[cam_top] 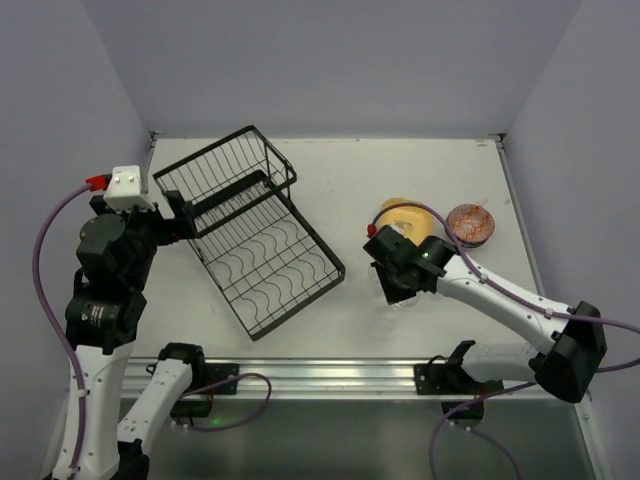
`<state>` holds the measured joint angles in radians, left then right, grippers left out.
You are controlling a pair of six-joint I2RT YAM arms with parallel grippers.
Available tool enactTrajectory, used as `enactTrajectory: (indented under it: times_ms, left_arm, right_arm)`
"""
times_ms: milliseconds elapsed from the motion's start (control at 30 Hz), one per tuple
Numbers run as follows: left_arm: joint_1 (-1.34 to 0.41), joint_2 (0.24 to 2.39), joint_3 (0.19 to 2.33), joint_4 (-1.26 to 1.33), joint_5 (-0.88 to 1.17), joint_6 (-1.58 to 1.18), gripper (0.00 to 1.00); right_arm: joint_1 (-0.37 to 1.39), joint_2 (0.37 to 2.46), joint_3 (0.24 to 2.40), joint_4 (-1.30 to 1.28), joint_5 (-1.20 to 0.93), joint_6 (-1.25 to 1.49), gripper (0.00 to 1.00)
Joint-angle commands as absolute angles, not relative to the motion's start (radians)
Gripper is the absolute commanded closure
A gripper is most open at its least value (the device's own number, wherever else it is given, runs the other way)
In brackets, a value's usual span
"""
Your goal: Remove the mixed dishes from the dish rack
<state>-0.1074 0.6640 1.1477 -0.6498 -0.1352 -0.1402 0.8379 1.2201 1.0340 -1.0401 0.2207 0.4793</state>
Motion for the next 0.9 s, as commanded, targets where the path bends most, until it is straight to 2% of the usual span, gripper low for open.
enactTrajectory:
  times_ms: [0,300,567,633,733,867]
  left_arm:
    - [-0.118,0.675,1.193,-0.667,-0.204,-0.11,0.0]
    - [-0.158,0.675,1.212,-0.698,-0.307,-0.095,0.0]
    - [-0.215,0.678,1.221,-0.706,-0.348,-0.081,0.0]
    - [-0.222,0.675,1.221,-0.709,-0.364,-0.078,0.0]
    - [-0.242,0.678,1.221,-0.713,-0.383,-0.077,0.0]
    - [-0.252,0.689,1.209,-0.71,-0.393,-0.087,0.0]
  right_arm:
    - [0.862,1.25,1.034,-1.034,0.287,0.557,1.0]
    - [0.861,1.327,0.971,-0.956,0.216,0.598,1.0]
    - [0.862,1.391,0.95,-0.943,0.245,0.632,0.99]
    - [0.862,1.4,0.95,-0.942,0.236,0.632,0.9]
    - [0.862,1.398,0.959,-0.956,0.241,0.637,0.65]
    - [0.862,1.341,0.989,-0.989,0.252,0.637,0.5]
